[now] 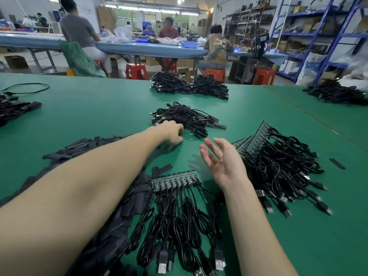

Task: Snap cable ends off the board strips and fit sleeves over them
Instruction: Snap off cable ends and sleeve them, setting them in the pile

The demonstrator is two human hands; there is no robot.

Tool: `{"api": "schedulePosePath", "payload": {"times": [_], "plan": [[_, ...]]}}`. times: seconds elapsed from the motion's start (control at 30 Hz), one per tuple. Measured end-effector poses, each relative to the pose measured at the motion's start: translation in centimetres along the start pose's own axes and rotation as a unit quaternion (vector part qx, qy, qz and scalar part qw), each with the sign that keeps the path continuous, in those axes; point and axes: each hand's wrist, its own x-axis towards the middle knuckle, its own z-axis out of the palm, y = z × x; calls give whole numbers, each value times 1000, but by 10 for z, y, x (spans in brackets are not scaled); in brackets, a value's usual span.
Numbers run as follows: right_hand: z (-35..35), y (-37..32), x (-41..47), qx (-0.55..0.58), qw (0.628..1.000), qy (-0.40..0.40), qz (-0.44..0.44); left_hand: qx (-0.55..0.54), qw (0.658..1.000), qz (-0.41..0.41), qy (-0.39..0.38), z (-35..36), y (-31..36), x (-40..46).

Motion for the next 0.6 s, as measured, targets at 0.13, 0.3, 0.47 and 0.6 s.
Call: {"api": "schedulePosePath", "payload": {"times": [0.13,0.3,0.47,0.6], "plan": [[1,3,0,-20,1000,-5,9,-29,999,-19,-16,3,-5,6],[-1,3,3,-74,997,-9,-1,-104,994,-2,29,0,0,-26],[-1,3,4,-603,790,-11,-109,-290,949,12,125,13,14,-98],[4,5,-2,-739,670,-29,-72,-309,944,16,118,20,19,-128]]}}
